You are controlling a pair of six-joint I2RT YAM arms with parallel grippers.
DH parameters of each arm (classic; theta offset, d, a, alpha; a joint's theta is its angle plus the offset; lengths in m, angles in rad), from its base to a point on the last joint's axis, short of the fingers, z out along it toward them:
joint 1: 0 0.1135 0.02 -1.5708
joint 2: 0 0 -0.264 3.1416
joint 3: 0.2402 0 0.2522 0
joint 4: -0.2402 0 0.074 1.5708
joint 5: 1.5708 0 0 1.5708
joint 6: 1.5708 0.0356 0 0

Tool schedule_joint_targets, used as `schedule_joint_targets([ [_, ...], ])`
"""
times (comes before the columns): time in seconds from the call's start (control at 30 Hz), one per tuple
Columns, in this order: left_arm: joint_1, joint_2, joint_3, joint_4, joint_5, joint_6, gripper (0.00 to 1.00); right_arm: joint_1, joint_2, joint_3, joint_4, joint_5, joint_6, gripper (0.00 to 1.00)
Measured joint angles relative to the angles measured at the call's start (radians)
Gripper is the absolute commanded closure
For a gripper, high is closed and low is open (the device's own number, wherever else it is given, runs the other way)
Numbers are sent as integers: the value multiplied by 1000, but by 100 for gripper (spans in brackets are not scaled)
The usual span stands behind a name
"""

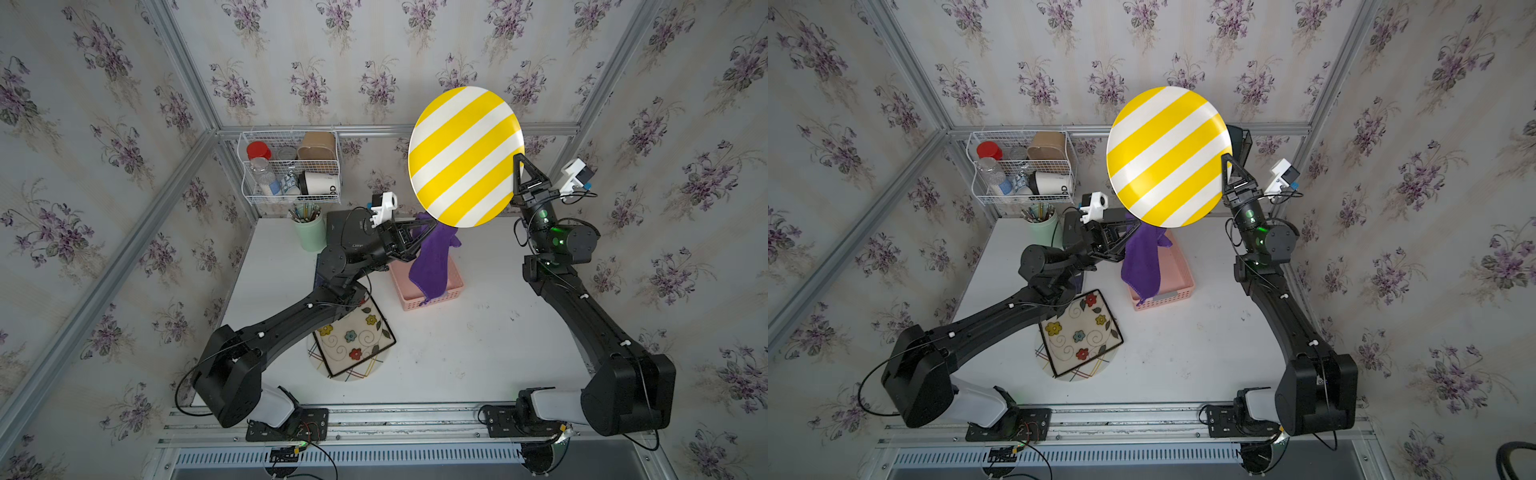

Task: Wipe the wet plate dry
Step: Wipe the plate with towel, then place the plate on the plate.

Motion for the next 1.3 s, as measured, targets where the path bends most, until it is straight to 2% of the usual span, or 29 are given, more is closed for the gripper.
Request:
schedule_joint_targets([
  [0.1,78,-111,-42,-60,21,53,100,-3,-32,-20,-67,11,-47,100],
  [0.17,134,-197,-47,-171,35,111,100,-5,-55,-35,-100,11,-77,100],
  [0.23,172,-289,-13,-343,41,216,100,-6,-75,-54,-134,12,-109,100],
  [0.3,181,-363,73,-591,23,389,100,-6,-96,-76,-173,11,-141,100],
  [0.47,177,-425,263,-1139,-146,817,100,39,-155,-146,-284,15,-230,100],
  [0.63,177,-420,293,-1473,-300,1003,100,164,-189,-222,-396,16,-334,100],
  [0.77,177,-429,323,-1566,-364,1068,100,285,-198,-314,-469,42,-391,100],
  [0.97,177,-408,370,-1604,-403,1117,100,456,-168,-418,-534,94,-423,100],
  [1.3,177,-384,357,-1606,-406,1123,100,651,24,-409,-515,152,-470,100],
])
